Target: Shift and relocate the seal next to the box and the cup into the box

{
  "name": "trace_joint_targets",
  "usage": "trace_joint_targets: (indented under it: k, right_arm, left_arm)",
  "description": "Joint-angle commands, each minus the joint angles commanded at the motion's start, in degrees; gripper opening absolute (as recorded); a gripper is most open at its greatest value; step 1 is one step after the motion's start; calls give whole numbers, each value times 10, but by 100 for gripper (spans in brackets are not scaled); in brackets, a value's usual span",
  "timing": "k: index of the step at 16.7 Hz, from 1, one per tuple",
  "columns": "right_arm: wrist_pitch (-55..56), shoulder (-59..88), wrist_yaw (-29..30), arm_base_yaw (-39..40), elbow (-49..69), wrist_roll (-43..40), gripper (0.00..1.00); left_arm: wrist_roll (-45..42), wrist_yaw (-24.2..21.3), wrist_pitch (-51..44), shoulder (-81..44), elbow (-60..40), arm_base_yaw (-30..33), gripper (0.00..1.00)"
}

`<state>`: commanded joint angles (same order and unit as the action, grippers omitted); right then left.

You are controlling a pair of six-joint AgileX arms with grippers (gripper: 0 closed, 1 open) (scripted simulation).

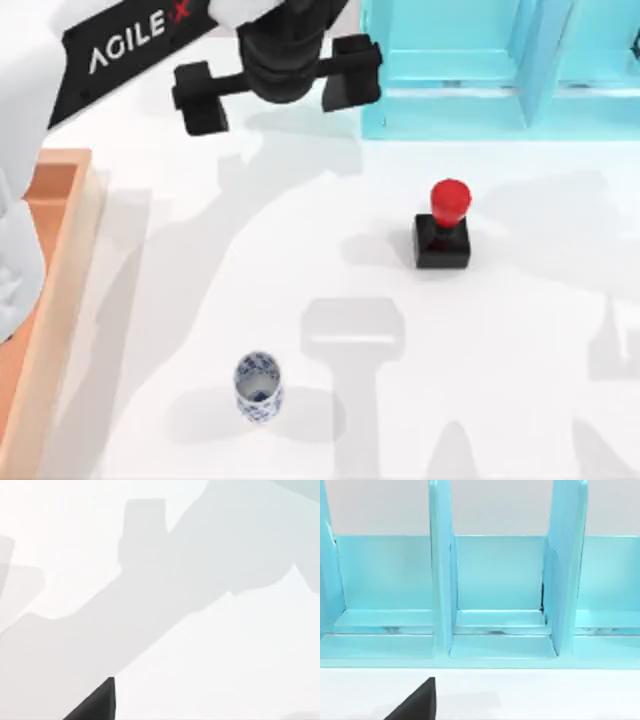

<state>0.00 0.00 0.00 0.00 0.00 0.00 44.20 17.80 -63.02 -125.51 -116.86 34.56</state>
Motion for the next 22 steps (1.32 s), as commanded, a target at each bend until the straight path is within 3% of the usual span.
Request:
trace_joint_targets:
  k: [5, 10, 18, 22]
  right_arm:
    - [0, 0, 0, 0, 0, 0, 100]
    - [0, 0, 0, 0, 0, 0, 100]
    - [0, 0, 0, 0, 0, 0, 100]
    - [0, 0, 0, 0, 0, 0, 100]
  left_arm:
    - [30, 1, -76, -135, -178, 99, 100]
    - [37, -7, -114, -198, -277, 166, 100]
    - [36, -8, -115, -205, -289, 174, 100]
    - [23, -12, -54, -229, -255, 163, 100]
